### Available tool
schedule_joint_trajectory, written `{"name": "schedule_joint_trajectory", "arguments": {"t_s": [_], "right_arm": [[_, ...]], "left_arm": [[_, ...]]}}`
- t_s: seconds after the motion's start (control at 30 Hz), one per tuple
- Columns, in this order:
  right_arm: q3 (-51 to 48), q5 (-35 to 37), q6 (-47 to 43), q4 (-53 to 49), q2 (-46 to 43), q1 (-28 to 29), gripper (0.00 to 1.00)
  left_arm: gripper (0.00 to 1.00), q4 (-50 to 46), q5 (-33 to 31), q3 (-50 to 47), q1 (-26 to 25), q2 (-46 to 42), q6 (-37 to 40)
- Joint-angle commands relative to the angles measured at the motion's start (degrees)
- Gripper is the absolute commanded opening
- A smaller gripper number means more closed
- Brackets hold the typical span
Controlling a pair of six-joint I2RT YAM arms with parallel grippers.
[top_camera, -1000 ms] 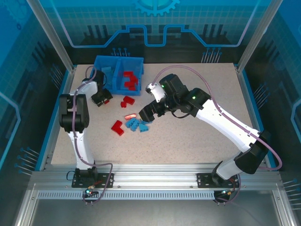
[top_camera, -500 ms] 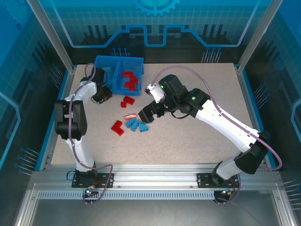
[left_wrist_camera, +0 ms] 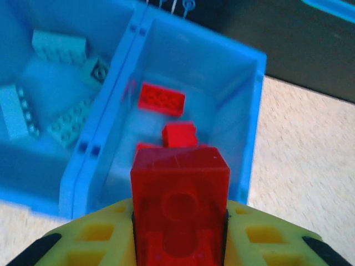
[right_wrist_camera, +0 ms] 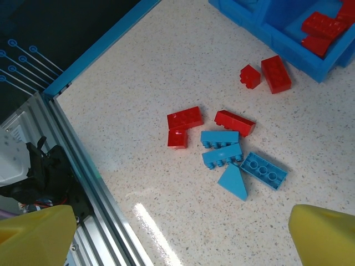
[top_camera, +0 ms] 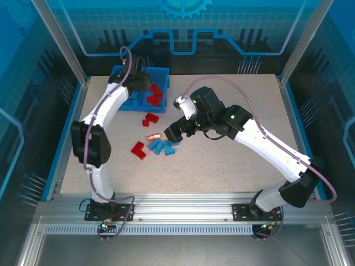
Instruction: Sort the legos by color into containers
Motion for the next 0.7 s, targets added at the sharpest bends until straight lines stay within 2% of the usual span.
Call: {"name": "schedule_joint_trajectory", "arguments": {"t_s": [0.0, 0.07, 0.13, 0.2, 0.37, 0.67], "right_arm": [[-1.7, 1.4, 1.1, 0.6, -2.9, 0.5, 1.00], [-2.4, 1.9, 1.3, 0.6, -3.7, 0.5, 1.00], [-2.8, 2.3, 1.4, 0.6, -4.2, 0.5, 1.00], [-3.0, 2.5, 1.5, 0.6, -4.4, 0.6, 1.00], [-2.6, 2.3, 1.3, 0.9, -3.4, 0.6, 1.00], [-0.7, 1.9, 0.9, 1.6, 0.4, 0.3, 1.00]], "left_arm": [[0.36, -2.6, -6.0, 8.3, 0.5, 10.0, 5.9], [0.44, -3.8, -5.5, 13.4, 0.5, 13.8, 6.7], [0.56, -3.4, -3.9, 15.6, 0.5, 15.1, 6.5], [0.61, -2.2, -2.3, 15.0, 0.4, 14.0, 5.9], [0.61, -1.1, 0.0, 9.4, -0.4, 6.5, 4.0], [0.61, 1.9, 3.9, -17.0, -2.4, -18.4, -1.1]]}}
